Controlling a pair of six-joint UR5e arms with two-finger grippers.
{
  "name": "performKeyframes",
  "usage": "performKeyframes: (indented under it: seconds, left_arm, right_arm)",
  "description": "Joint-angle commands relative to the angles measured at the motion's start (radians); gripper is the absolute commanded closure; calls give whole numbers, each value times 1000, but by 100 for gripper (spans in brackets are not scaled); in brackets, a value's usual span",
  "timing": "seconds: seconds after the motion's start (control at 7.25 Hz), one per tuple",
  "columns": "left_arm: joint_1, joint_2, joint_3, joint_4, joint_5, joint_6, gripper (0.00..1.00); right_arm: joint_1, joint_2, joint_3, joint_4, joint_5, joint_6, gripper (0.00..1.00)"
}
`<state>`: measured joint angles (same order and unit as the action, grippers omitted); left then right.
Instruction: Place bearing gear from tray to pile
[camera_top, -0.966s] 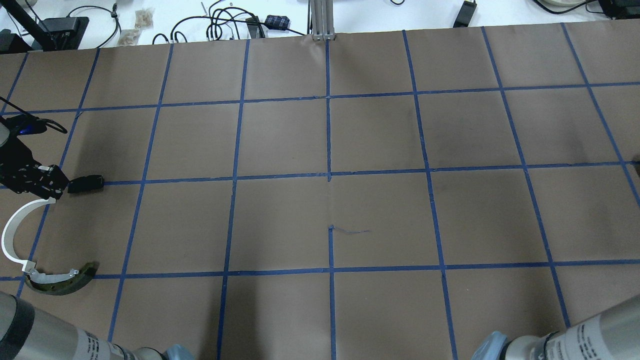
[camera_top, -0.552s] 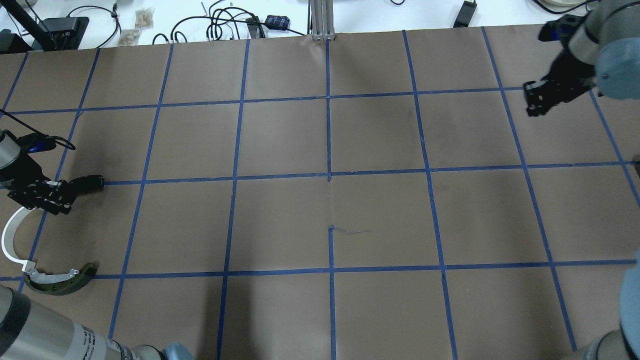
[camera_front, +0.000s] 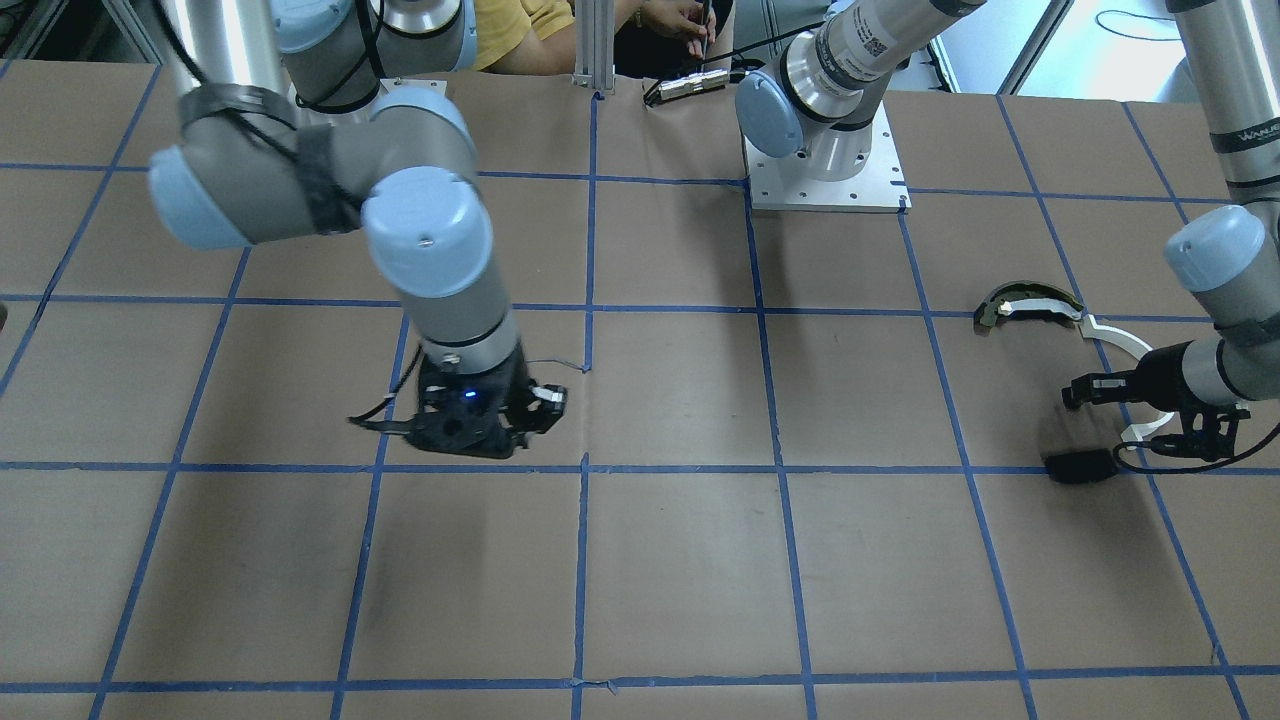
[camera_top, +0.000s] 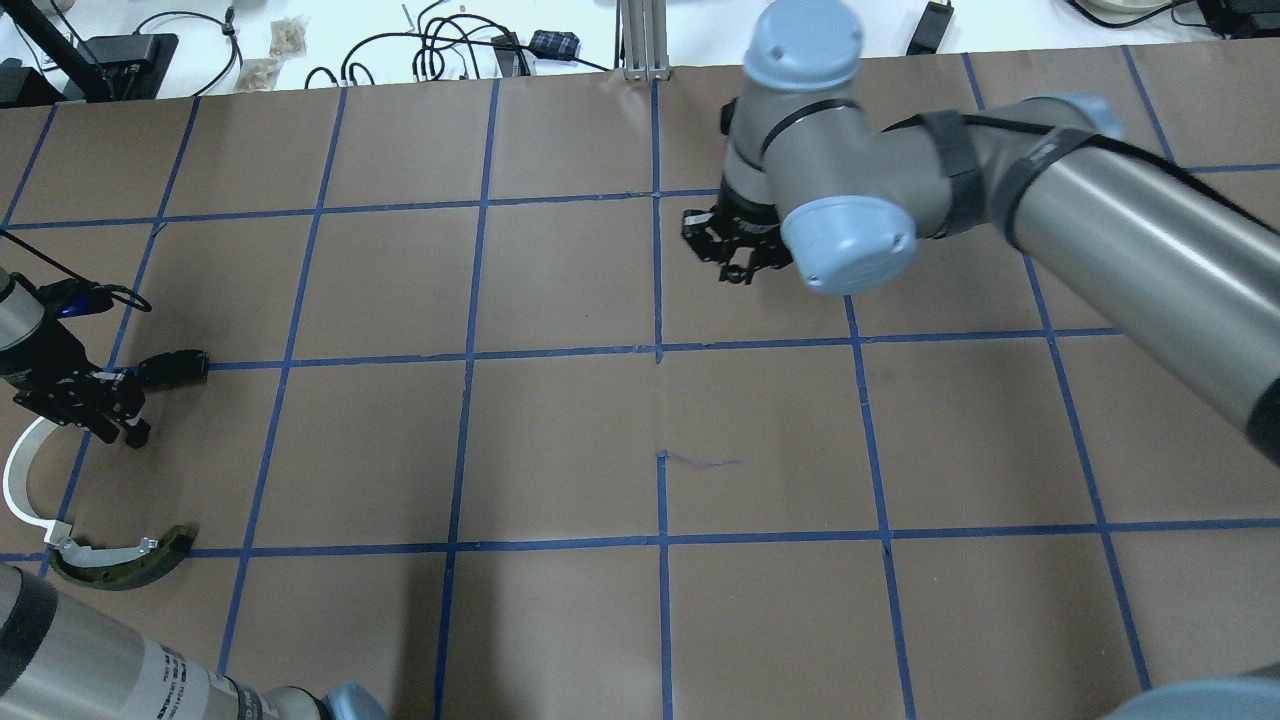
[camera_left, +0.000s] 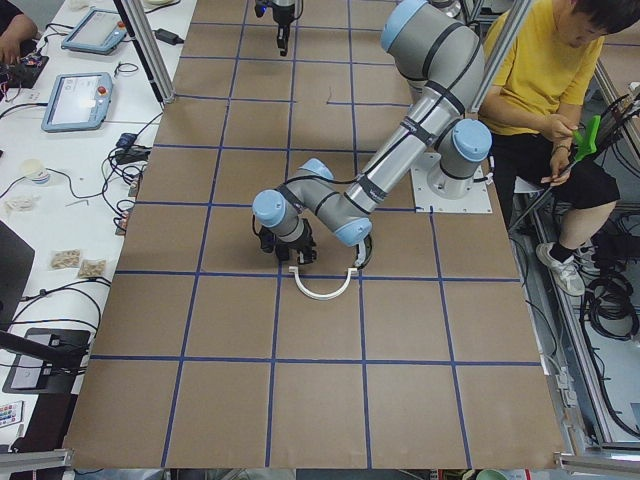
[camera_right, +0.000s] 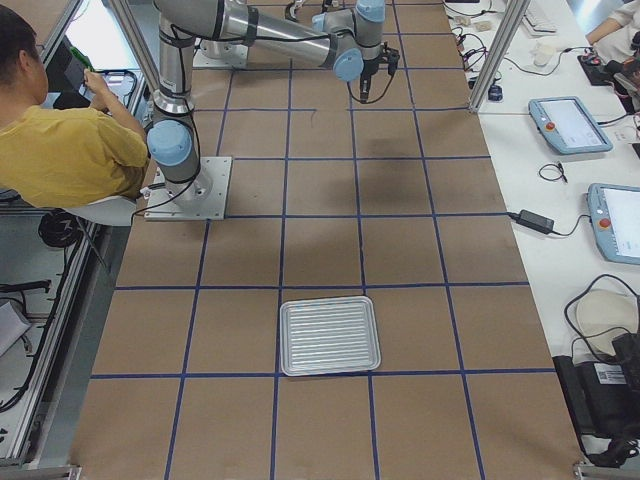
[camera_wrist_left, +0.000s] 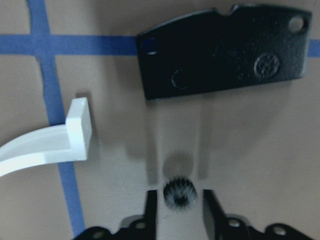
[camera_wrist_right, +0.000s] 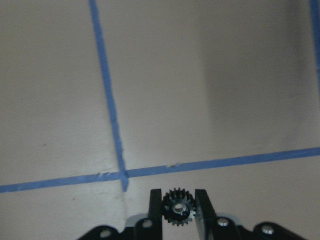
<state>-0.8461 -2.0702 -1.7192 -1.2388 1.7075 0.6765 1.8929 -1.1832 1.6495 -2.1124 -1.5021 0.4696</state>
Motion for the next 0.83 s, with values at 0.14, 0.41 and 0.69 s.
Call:
performKeyframes:
  seconds: [0.14, 0.41, 0.69]
  left_arm:
    - [-7, 21, 0, -8, 3, -18, 7]
    - [-74, 57, 30, -8, -14, -32, 6]
    - [-175, 71, 79, -27, -14, -38, 3]
  right_arm:
    - [167, 137, 1, -151, 17, 170, 56]
    - [164, 148, -10, -155, 10, 117, 0]
    - [24, 49, -74, 2, 12, -58, 0]
